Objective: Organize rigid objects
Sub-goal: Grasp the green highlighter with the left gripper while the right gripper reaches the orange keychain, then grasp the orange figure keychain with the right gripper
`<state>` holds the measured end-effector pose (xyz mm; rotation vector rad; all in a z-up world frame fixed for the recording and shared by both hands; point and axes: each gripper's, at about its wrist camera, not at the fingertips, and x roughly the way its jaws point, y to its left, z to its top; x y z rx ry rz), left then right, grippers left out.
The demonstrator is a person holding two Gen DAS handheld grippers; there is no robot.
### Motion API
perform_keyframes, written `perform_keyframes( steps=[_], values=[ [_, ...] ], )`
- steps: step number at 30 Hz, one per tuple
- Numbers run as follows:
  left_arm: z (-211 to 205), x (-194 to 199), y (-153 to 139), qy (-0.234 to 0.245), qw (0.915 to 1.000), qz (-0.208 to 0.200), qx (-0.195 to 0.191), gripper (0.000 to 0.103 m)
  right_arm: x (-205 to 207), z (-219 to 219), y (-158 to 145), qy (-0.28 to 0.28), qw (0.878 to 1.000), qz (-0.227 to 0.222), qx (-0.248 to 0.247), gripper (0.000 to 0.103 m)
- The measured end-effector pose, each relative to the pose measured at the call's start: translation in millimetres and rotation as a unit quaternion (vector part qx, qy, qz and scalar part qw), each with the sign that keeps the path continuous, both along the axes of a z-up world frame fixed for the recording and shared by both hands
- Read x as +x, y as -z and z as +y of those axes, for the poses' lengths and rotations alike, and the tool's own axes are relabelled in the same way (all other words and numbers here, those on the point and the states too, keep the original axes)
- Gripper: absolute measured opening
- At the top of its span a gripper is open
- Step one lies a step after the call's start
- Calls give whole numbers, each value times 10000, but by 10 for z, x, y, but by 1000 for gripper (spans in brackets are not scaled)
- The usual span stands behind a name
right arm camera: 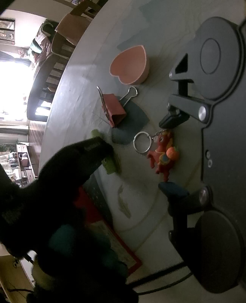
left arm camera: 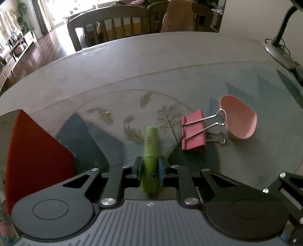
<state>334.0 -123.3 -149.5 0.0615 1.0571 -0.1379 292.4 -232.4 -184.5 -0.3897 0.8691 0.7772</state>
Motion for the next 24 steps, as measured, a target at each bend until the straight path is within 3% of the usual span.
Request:
perform_keyframes(
  steps=[12,24],
  values=[
    [24,-322,-68,-248,9987,-98,-440,16,-116,-273,-222,373,9991,122,170,60],
    [55,-897,-470,-328,9951,-235,-908,16,-368,-568,-750,685,9962,-4,540,60]
  ],
)
